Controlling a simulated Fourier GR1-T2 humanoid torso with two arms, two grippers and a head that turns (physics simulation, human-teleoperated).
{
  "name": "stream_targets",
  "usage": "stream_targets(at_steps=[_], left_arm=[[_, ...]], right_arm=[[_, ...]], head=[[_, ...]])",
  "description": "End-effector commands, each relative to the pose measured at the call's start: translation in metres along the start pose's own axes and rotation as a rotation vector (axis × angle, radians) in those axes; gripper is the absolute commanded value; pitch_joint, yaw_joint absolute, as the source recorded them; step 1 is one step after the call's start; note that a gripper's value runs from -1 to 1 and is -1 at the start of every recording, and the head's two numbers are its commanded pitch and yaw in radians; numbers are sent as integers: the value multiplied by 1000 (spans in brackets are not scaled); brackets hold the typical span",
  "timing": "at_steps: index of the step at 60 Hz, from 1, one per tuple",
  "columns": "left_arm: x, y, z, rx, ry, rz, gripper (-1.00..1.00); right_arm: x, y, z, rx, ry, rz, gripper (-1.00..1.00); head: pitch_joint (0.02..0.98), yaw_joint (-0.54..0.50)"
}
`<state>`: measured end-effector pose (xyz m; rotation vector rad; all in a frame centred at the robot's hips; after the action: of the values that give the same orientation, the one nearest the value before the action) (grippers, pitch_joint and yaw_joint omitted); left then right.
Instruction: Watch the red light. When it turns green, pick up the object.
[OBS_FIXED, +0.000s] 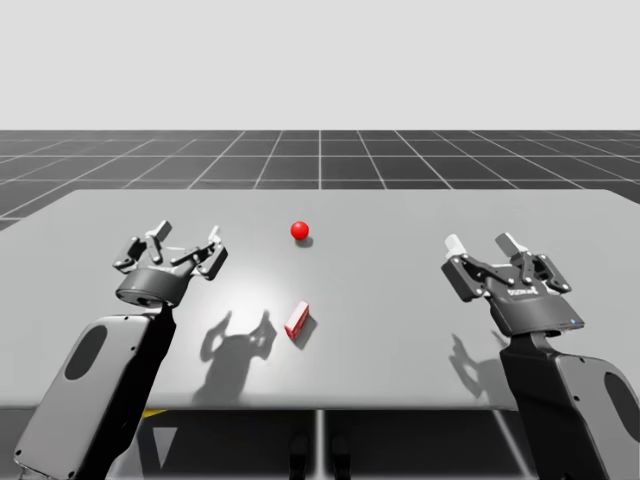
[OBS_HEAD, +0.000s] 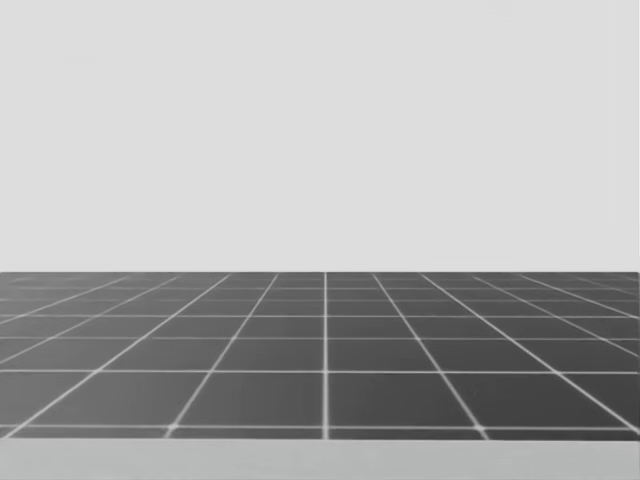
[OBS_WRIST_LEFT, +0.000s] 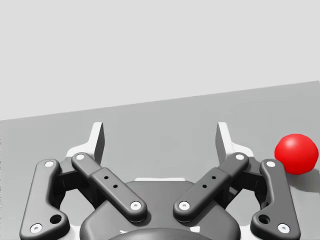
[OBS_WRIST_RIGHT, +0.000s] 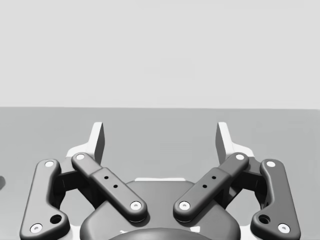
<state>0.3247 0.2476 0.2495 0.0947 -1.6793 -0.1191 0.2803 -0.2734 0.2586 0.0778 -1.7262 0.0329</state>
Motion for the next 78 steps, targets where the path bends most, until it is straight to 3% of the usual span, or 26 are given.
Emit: stream_targets(at_steps=[1,6,13,55,78], left_arm=[[-10,2,-4,-2,33,-15,-1000],[-10,2,-4,-2,32,-15,-1000],[-10,3,-4,-3,33,-15,-1000],[-12,4,-6,-17,41,-22,-1000],[-9,4,-4,-23,21,-5,-1000]], right_arm=[[-8,-6,2,-14,1,-6,-1000],[-7,-6,1,3,-2,-25,-1000],[-6,-8,1,4,6,-21,-1000],[-10,-8,-2,-3,16,12,-1000],[-12,-7,-2,-5,18,19,-1000]], head=[[77,11],[82,12],[113,11],[554,82],[597,93]])
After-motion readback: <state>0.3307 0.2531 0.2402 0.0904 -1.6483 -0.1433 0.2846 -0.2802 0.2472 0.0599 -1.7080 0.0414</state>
